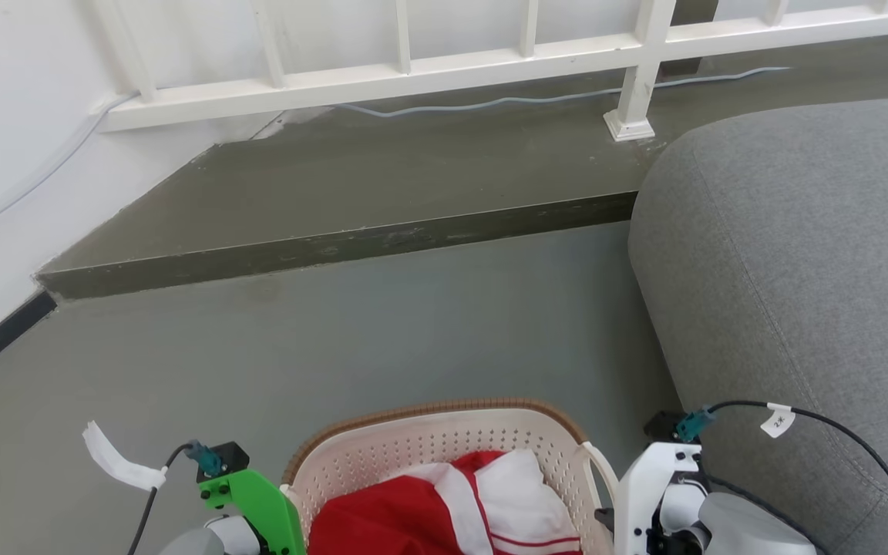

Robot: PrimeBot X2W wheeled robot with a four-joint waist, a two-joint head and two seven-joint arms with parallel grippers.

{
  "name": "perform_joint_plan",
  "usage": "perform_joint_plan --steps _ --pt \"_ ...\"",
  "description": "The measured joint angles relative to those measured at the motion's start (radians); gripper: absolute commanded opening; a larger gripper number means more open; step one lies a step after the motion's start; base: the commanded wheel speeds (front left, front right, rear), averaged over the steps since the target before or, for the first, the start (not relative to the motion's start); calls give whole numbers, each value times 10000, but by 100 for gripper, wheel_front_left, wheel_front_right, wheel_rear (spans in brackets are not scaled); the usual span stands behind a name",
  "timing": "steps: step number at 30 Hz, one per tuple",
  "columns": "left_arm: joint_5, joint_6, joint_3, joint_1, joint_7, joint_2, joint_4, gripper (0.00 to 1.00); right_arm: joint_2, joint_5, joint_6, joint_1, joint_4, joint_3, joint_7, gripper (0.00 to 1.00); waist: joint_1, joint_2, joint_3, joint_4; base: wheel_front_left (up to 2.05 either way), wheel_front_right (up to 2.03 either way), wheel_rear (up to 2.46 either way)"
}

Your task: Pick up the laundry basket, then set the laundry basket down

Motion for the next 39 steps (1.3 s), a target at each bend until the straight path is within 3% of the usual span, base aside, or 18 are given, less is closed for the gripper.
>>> perform_joint_plan --steps 39 --pt "-522 267 -506 308 134 40 -290 0 -25 230 0 99 6 217 88 0 0 0 -108 65 0 0 0"
